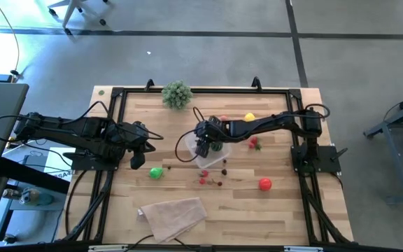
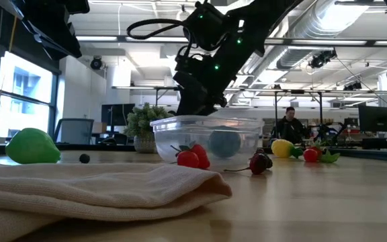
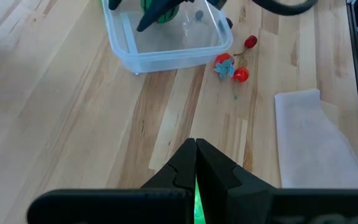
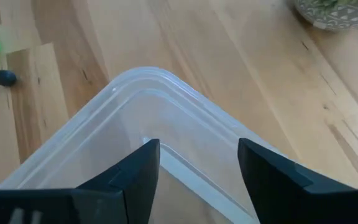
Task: Pick and placing Produce into tupperware
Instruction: Adjust the transparent bin, then put the yellow pineapple into the transparent bin
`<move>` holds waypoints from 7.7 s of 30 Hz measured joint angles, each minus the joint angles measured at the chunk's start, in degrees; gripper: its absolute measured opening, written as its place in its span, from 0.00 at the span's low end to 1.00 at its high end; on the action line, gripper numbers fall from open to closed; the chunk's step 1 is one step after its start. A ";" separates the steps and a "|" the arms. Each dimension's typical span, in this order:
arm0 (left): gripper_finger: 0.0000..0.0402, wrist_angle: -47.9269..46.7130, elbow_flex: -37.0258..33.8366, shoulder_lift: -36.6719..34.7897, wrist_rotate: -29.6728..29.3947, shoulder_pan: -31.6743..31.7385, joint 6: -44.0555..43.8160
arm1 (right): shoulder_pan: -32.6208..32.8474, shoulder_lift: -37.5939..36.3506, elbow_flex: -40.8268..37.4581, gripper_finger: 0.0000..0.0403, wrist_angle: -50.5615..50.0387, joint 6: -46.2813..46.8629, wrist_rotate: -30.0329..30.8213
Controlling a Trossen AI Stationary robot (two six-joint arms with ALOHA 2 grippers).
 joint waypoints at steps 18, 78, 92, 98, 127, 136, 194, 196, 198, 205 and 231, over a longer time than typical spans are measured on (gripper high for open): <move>0.00 0.00 0.00 0.02 0.00 0.00 0.01 | 3.42 -18.31 0.01 0.52 -29.25 9.09 14.56; 0.00 0.02 0.00 0.00 0.00 0.00 -0.01 | -34.68 -20.98 -22.60 0.78 -25.85 6.57 -13.76; 0.00 0.01 0.00 0.00 0.00 0.02 0.01 | -29.85 -20.96 -22.60 0.83 -25.97 20.15 -7.01; 0.00 0.00 0.00 0.02 0.00 -0.01 0.01 | -29.01 -20.96 -22.60 0.83 -26.94 23.58 -5.76; 0.00 0.00 0.00 0.02 0.00 0.02 -0.01 | -26.71 -17.75 -22.56 0.83 -26.00 28.57 -3.49; 0.00 0.00 0.00 0.02 0.00 0.01 0.00 | -26.73 -15.93 -22.56 0.80 -23.67 28.57 -4.89; 0.00 0.00 0.00 0.00 0.00 0.02 0.01 | -7.07 -37.33 -22.47 0.51 1.67 5.93 -6.99; 0.00 0.02 0.00 0.00 0.00 0.00 0.00 | -5.45 -36.21 -22.47 0.51 4.06 4.95 -7.31; 0.00 0.01 0.00 0.01 0.00 0.01 -0.01 | -4.41 -34.29 -22.47 0.51 5.63 4.22 -7.35; 0.00 -0.02 -0.02 0.00 0.00 -0.01 0.02 | -3.96 -22.54 -15.08 0.51 3.24 0.06 -9.00; 0.00 0.01 -0.02 0.01 0.00 0.02 0.02 | -3.04 -0.78 0.61 0.51 -11.53 -11.22 -8.63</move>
